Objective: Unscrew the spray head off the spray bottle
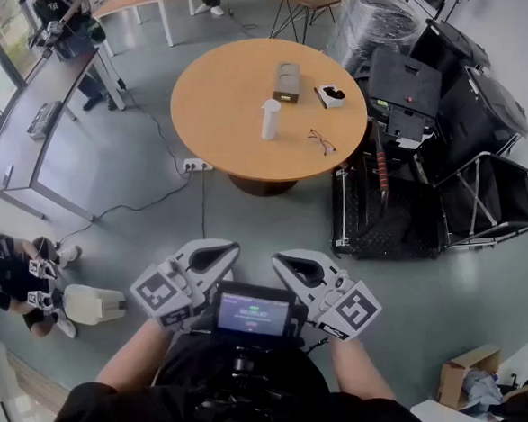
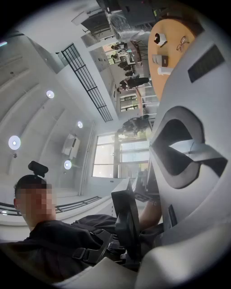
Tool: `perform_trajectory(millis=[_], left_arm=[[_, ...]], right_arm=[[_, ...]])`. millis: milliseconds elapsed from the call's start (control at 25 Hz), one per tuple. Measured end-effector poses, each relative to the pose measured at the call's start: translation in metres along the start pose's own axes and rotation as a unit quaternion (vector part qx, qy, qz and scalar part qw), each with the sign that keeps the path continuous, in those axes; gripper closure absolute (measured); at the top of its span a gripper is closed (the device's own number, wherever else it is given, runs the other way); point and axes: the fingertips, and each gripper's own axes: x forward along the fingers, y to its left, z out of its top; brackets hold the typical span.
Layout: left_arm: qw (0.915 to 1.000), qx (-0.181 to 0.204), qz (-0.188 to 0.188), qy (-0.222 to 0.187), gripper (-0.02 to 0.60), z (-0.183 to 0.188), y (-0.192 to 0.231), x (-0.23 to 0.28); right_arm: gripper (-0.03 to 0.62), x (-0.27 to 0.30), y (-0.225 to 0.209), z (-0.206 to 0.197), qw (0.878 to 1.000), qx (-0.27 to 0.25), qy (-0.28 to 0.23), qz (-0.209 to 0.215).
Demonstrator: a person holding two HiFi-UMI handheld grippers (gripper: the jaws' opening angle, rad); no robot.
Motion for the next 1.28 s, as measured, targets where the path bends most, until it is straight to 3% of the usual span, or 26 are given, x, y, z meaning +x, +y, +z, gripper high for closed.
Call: perform_trajectory(millis=[240,480,840,1280], left_arm=[[0.9997,0.002,-0.004,0.023,0.580,0.006,0.060,0.003],[0.9986,0.034,-0.035,0.017,0.580,0.016,0.123,0.019],[0.9975,0.035,-0.060,0.014,0.580,0.035,0.224,0.041],[0.9963,0.033,-0.078,0.013,0.580,0.041,0.300,0.047]], right_arm=[[0.594,0.048,-0.031,0.002,1.000,0.005,0.000,-0.013],[0.594,0.103,-0.081,0.003,1.000,0.001,0.008,-0.028],[0.594,0.182,-0.154,0.003,0.998,-0.002,0.007,-0.059],[0.594,0.244,-0.200,-0.006,0.996,0.001,0.017,-0.083]])
